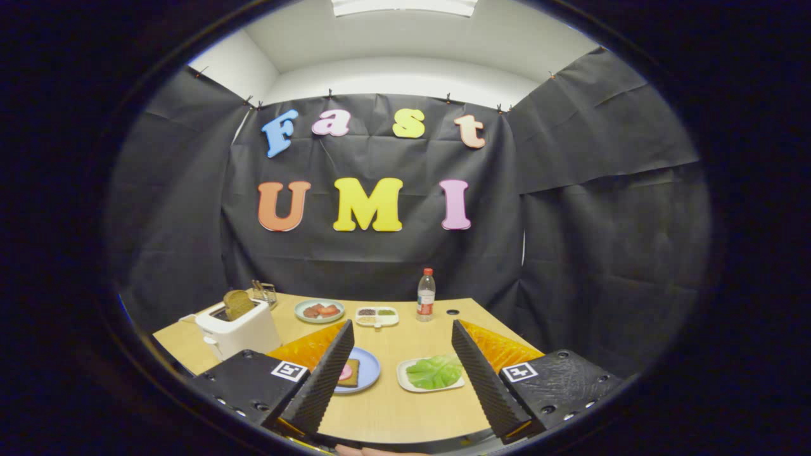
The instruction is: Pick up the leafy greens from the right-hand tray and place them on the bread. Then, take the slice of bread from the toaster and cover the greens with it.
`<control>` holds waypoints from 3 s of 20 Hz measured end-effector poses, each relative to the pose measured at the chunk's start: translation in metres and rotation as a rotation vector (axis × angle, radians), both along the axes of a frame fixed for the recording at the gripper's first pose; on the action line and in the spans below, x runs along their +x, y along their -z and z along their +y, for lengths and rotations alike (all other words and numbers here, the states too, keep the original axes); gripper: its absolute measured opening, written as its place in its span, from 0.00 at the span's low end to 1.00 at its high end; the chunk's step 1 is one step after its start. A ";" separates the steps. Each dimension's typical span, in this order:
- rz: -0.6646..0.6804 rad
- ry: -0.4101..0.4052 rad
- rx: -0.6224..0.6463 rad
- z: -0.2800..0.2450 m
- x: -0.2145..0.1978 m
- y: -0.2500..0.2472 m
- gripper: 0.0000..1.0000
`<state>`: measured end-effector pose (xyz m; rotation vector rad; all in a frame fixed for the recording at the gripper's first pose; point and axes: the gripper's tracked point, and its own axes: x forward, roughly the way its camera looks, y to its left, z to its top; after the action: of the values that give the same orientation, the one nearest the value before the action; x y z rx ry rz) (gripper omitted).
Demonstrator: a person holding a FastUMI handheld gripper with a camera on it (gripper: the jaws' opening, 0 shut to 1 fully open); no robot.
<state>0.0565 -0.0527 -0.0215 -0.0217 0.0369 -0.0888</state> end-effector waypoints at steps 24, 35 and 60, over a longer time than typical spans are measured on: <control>0.617 0.073 0.016 -0.132 0.236 0.219 0.85; 0.691 0.062 0.003 -0.125 0.251 0.234 0.42; 0.432 -0.188 -0.203 0.040 0.178 0.104 0.00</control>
<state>0.2348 -0.0124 -0.1253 -0.2472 0.4573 0.1023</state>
